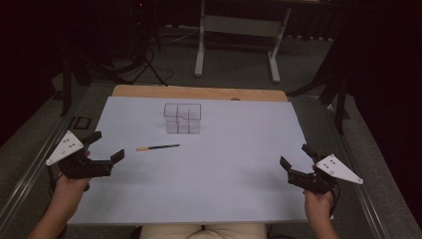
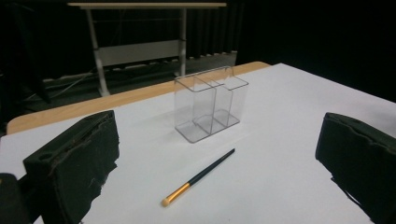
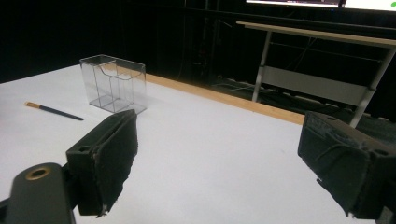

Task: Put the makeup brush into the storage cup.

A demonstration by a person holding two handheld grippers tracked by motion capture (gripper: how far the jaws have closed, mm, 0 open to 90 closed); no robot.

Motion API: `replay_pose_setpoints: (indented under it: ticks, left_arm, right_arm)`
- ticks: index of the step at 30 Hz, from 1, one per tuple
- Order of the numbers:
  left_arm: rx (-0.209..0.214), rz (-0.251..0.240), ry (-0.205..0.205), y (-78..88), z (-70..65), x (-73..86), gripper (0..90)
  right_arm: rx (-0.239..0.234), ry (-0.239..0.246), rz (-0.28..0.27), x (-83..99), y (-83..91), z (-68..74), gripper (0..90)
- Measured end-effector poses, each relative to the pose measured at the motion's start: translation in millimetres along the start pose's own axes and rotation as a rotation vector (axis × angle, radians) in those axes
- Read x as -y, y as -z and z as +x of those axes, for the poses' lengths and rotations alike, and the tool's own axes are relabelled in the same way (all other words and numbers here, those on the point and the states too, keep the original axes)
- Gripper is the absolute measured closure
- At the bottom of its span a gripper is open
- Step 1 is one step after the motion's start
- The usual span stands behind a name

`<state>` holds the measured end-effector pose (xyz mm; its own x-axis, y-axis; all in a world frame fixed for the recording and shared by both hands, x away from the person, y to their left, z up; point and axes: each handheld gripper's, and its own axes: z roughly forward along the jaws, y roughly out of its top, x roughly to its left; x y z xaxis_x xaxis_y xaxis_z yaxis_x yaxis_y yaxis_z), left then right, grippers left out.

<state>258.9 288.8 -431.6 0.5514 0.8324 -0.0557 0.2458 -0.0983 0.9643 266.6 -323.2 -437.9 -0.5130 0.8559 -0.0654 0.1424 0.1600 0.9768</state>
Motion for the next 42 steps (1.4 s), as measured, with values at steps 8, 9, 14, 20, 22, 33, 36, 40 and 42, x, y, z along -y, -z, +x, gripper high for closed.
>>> replay_pose_setpoints:
  ticks: [8,9,14,20,22,33,36,40,42]
  left_arm:
    - [0.057,0.018,-0.008,-11.6,4.8,-11.0,0.6]
    - [0.073,0.040,-0.016,-15.0,6.1,-13.6,0.6]
    - [0.125,0.089,0.007,-23.4,7.0,-18.1,0.6]
    - [0.170,0.200,-0.037,-38.4,6.1,-25.8,0.6]
    - [0.186,0.218,-0.044,-40.6,6.4,-27.2,0.6]
    - [0.217,0.316,-0.160,-60.9,9.1,-44.2,0.6]
    - [0.236,0.362,-0.209,-68.7,7.0,-45.4,0.6]
    - [0.254,0.393,-0.235,-74.9,5.8,-43.8,0.6]
    - [0.266,0.429,-0.261,-81.3,4.9,-42.7,0.6]
  right_arm:
    - [-0.003,0.002,0.003,0.1,-0.3,0.4,12.1]
    - [-0.004,0.002,0.002,0.1,-0.6,0.6,12.1]
    - [-0.008,0.009,0.008,0.2,-1.2,1.4,12.1]
    - [-0.008,0.011,0.010,0.2,-1.3,2.1,12.0]
    - [-0.008,0.012,0.011,0.2,-1.3,2.1,12.0]
    - [-0.011,0.015,0.015,0.9,-1.9,2.2,12.1]
    - [-0.010,0.016,0.016,1.2,-1.7,2.3,12.1]
    - [-0.011,0.015,0.019,1.7,-1.9,2.3,12.1]
    - [-0.010,0.015,0.019,1.6,-1.8,2.5,12.1]
